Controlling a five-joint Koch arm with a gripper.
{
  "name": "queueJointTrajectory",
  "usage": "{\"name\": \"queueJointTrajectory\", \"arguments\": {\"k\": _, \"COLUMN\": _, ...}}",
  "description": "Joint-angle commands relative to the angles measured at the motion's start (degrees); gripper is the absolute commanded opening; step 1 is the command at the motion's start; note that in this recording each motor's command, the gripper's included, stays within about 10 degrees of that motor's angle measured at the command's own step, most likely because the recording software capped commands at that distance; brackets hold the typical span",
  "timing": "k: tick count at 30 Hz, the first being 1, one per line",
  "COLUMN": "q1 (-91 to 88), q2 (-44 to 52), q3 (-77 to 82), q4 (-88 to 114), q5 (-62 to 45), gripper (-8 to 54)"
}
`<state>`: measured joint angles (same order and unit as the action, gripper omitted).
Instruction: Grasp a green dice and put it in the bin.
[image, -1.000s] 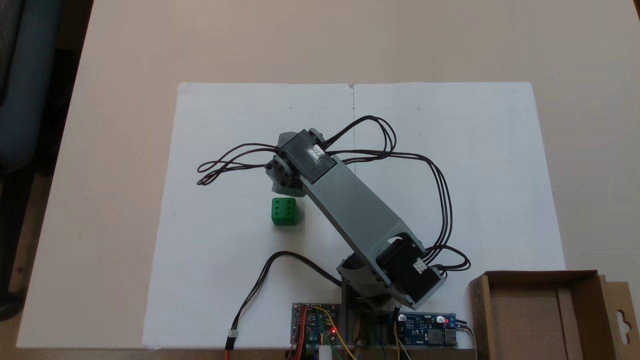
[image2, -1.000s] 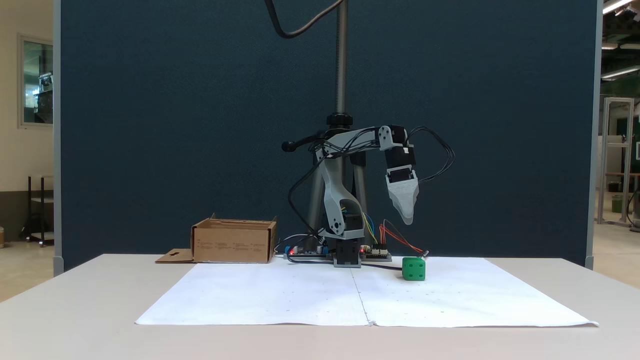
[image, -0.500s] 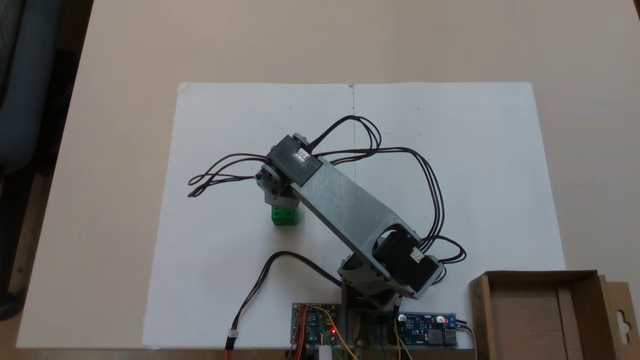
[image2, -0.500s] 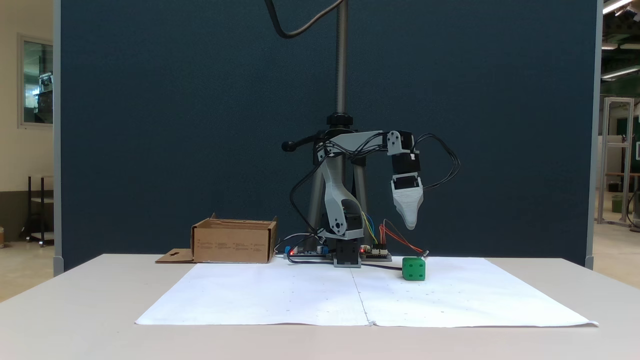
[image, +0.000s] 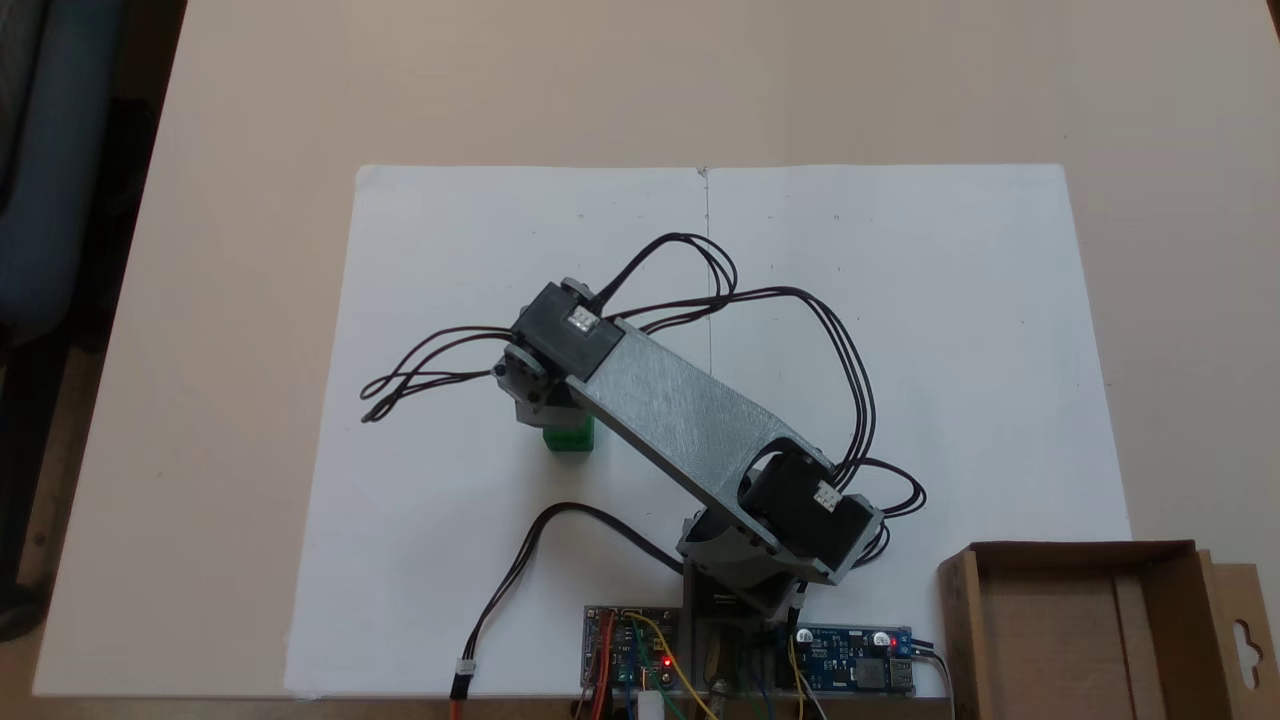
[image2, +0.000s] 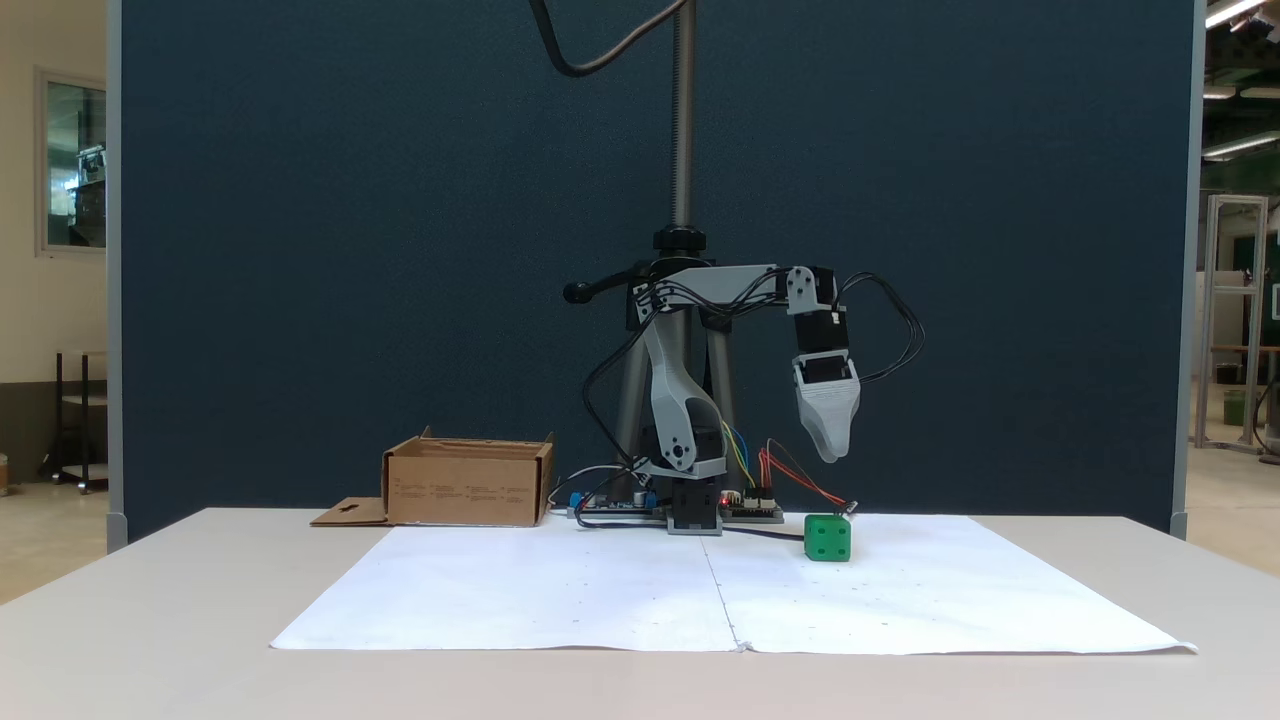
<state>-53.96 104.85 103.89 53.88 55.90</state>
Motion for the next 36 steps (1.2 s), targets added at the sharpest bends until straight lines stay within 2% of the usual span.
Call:
{"name": "queueJointTrajectory", "arguments": {"k": 1, "q1": -0.8, "q2": 3.2, "q3": 0.6, "q4": -0.7, "q5": 4.6, "gripper": 41.4}}
{"name": "queueJointTrajectory", "arguments": {"k": 11, "q1": -0.7, "q2": 8.3, "q3": 6.4, "q4": -1.1, "q5": 4.6, "gripper": 41.4}}
{"name": "queueJointTrajectory", "arguments": {"k": 36, "q1": -0.8, "q2": 7.2, "q3": 13.2, "q4": -9.5, "q5": 4.6, "gripper": 41.3}}
